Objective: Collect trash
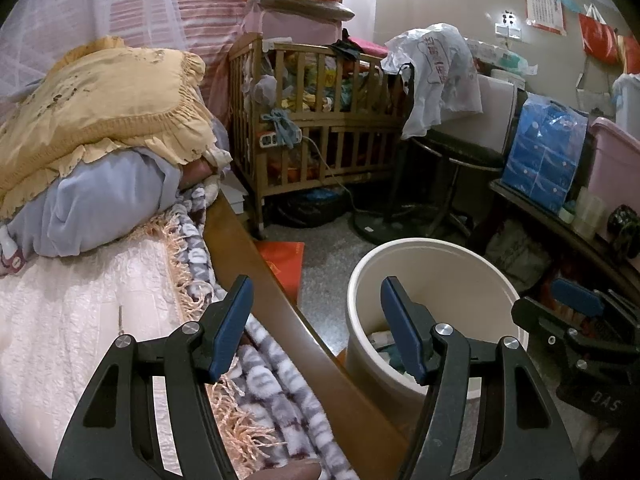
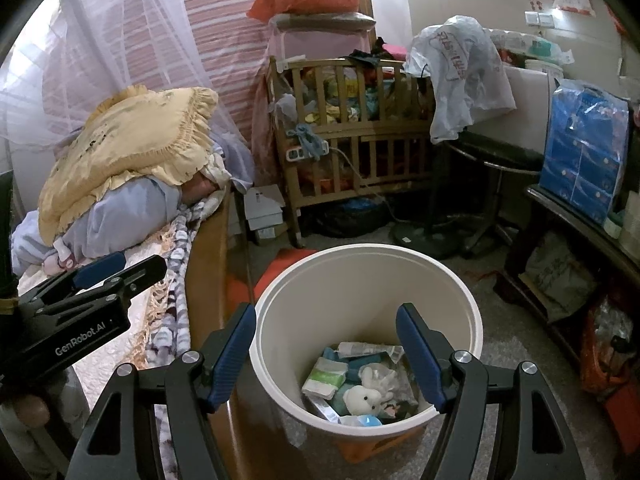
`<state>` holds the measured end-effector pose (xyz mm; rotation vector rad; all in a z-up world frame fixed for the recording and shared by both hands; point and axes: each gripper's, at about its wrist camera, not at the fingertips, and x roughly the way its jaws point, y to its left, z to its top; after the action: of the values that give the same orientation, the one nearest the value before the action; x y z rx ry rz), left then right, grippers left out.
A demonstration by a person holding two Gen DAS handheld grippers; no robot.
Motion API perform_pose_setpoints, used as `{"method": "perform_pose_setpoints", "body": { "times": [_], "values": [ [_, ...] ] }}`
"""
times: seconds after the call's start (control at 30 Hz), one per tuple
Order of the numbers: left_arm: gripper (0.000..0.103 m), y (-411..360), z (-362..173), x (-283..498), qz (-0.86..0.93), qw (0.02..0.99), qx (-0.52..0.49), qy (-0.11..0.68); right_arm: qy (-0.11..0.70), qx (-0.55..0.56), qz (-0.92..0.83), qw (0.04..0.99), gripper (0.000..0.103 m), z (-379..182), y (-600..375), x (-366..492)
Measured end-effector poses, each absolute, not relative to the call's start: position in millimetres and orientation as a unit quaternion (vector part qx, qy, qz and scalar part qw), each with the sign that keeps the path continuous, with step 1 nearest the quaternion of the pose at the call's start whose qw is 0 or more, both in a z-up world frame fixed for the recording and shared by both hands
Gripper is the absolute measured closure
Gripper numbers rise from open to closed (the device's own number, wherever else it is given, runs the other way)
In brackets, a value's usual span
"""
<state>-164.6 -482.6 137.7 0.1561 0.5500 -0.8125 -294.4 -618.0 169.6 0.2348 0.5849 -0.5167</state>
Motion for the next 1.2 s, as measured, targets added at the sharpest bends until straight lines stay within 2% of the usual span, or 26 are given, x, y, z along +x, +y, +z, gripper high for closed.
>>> {"method": "perform_pose_setpoints", "body": {
  "times": [1.2],
  "values": [
    [0.038, -479.2, 137.4, -163.3, -0.392, 0.878, 0.077, 0.263, 0.301, 0.121, -0.247, 0.913, 0.033, 159.9, -613.5, -289.8]
  ]
}}
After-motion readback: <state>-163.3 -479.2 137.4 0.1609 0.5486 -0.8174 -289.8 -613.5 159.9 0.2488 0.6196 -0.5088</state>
